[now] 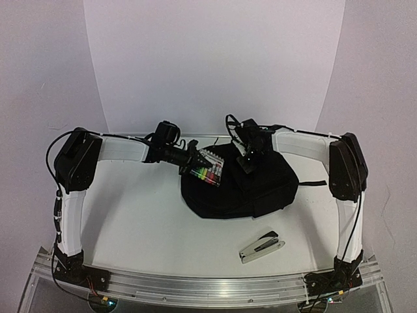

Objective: Pack the student bag
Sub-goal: Place the stationery in the student bag.

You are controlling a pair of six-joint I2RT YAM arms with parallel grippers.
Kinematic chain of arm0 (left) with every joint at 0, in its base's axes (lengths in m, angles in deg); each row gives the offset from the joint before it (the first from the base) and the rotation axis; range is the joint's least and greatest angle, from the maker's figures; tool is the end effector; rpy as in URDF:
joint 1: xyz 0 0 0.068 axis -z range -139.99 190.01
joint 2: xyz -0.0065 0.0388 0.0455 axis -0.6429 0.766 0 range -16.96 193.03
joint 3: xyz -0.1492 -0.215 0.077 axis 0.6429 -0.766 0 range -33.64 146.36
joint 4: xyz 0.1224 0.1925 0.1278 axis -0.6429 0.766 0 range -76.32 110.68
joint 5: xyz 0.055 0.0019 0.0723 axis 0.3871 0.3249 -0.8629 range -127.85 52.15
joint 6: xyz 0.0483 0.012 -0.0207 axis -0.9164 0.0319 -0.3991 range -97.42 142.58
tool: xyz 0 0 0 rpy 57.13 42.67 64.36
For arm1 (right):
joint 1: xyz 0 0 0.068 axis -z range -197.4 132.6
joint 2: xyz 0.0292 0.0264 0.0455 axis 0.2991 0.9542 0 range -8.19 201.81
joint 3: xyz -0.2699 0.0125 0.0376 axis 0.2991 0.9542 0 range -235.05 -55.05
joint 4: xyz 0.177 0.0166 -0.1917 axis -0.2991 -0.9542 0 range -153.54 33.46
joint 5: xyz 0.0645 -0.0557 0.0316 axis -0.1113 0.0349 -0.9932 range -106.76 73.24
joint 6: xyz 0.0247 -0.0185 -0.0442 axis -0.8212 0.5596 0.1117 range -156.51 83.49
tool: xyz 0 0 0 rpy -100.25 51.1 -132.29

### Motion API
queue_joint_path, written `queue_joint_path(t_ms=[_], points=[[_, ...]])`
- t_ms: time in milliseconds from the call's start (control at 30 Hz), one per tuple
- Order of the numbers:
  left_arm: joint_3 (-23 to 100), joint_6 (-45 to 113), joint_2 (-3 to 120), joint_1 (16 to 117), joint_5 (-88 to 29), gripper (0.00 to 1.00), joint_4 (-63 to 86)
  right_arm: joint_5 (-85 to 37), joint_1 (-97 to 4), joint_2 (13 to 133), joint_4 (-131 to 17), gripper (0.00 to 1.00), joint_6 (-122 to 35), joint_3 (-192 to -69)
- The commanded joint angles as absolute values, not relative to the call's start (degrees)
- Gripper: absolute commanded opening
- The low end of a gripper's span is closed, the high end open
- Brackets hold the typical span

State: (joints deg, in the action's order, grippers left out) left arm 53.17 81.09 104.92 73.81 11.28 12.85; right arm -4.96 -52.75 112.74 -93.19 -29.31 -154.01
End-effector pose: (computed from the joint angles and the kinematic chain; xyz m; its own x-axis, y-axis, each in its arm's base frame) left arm 0.3795 -0.2865 0.1913 -0.9976 -0.0036 -0.0689 0.0627 0.3694 -0.9272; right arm 0.3810 0.2614 0.2111 -0.6308 -0.5978 -0.4946 -0.5629 0.7914 -0.2385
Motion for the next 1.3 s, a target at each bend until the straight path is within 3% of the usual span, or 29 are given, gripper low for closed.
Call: queue_joint_path(t_ms=[0, 467, 800, 1067, 1267], points=[[56.7, 78.9, 102.5, 73.7, 12.5, 0.0, 13.3, -8.7, -51.1, 106.6, -95.2, 0.0, -31.5, -156.3], [66.0, 82.2, 110.7, 76.2, 22.4, 0.0, 10.1, -18.9, -50.6, 100.0, -89.7, 0.0, -40.1, -154.1], [67.7, 96.2, 120.2, 76.5, 25.9, 0.0, -4.7, -23.9, -50.6, 98.3, -84.8, 0.0, -42.4, -150.5], [80.3, 97.3, 125.5, 76.3, 16.6, 0.0, -5.2, -30.5, -50.8, 97.2, -84.6, 0.0, -42.2, -145.9], [73.5, 93.4, 120.6, 76.2, -3.6, 0.0, -7.5, -31.6, -50.8, 96.6, -84.7, 0.0, -42.5, -144.8]])
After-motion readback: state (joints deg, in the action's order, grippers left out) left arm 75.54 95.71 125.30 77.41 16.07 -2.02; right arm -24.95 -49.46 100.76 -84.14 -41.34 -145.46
